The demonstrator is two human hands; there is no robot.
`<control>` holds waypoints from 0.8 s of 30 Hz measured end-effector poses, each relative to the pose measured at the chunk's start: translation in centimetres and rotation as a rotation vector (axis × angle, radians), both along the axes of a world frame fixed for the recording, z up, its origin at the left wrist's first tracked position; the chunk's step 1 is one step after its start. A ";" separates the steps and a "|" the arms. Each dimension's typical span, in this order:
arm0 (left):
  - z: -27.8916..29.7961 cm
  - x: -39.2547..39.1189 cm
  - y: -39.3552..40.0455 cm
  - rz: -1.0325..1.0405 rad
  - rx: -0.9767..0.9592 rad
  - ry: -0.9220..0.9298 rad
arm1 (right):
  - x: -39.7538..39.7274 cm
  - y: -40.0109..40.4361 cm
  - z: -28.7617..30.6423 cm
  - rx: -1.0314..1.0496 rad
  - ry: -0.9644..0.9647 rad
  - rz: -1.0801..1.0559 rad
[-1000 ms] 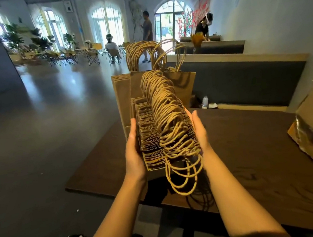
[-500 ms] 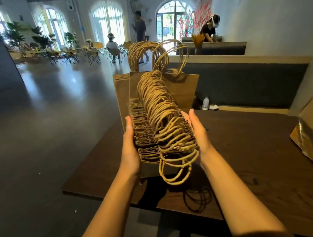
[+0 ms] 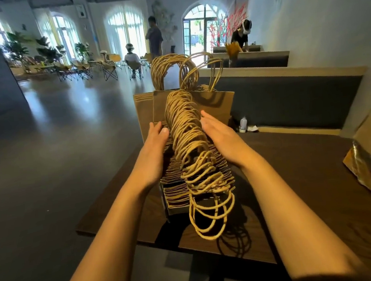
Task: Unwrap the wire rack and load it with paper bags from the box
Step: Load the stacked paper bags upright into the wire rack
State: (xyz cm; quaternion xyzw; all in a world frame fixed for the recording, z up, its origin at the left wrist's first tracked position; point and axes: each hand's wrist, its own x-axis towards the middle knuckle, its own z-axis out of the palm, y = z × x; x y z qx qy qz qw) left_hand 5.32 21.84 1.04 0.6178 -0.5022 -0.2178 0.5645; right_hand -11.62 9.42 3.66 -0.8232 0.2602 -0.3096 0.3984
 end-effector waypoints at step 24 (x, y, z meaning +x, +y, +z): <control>-1.7 -1.5 0.0 -0.095 -0.143 0.459 | 0.9 0.0 -3.5 0.663 -0.556 0.029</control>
